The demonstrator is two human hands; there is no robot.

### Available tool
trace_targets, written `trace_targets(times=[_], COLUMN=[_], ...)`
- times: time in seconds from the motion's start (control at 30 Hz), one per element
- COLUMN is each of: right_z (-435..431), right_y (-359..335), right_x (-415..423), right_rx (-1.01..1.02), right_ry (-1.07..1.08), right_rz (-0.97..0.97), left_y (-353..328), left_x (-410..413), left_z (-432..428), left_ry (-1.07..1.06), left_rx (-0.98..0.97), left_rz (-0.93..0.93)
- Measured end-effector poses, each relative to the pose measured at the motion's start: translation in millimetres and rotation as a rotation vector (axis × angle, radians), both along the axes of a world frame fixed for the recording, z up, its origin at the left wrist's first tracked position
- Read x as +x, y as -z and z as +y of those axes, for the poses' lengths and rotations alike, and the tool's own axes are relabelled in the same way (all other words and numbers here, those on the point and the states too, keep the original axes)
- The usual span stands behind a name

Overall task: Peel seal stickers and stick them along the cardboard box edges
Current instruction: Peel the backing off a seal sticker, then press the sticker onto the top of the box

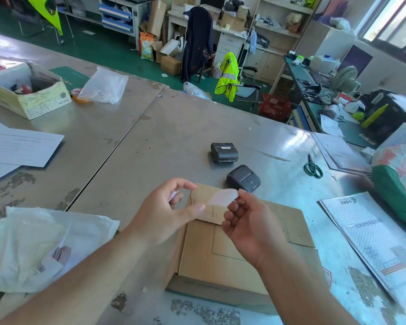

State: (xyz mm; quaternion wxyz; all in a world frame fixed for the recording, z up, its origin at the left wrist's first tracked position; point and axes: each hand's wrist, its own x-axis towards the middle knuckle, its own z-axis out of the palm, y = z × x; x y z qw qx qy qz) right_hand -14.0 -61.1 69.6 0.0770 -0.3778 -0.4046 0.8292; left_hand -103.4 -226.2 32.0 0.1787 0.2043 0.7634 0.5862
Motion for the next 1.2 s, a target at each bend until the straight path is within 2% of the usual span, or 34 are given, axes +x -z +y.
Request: trace_targets(times=[0.13,0.23,0.3,0.37,0.43,0.5,0.6,0.67,0.87,1.1,1.2], right_z=[-2.5,-3.2,-2.9,-2.7,-1.9,0.7,5.6,4.3,-13.8,-17.3,-16.5], right_y=[-0.3,0.0,-0.2,1.3,4.7,8.3,13.6,17.9,22.1,19.9,18.5], right_x=[1.1,2.0,2.1,1.8,1.4,1.6,4.0,5.4,0.5,-5.5,-6.5], right_rx=[-0.019,-0.021,-0.014,0.007,0.047,0.099,0.291,0.432,0.61,0.695,0.747], right_ry=[-0.002,-0.01,-0.02,-0.035,-0.051,-0.051,-0.104,-0.189,-0.3,-0.313,-0.293], right_rz=[-0.016,-0.021,-0.023,-0.025,-0.028,-0.05,-0.121,-0.144,-0.081,-0.033,-0.01], left_y=[-0.7,1.2,1.4,-0.1,-1.2,-2.0,-4.3,-3.5,0.1,3.4,2.1], left_x=[10.7,12.8,12.4,14.6,14.3,10.7,7.9,6.7,10.9,11.3,10.6], left_z=[10.2,17.6,20.5,23.0,26.9,28.3,24.4,20.8,21.8,20.2,17.3], left_ry=[-0.022,-0.045,-0.078,-0.115,-0.16,-0.245,-0.308,-0.331,-0.335,-0.274,-0.222], left_rx=[-0.141,-0.175,-0.165,-0.123,-0.045,0.119,0.437,0.479,0.531,0.561,0.524], left_rz=[0.406,0.534,0.537,0.4,0.177,-0.11,-0.655,-0.822,-0.919,-0.887,-0.791])
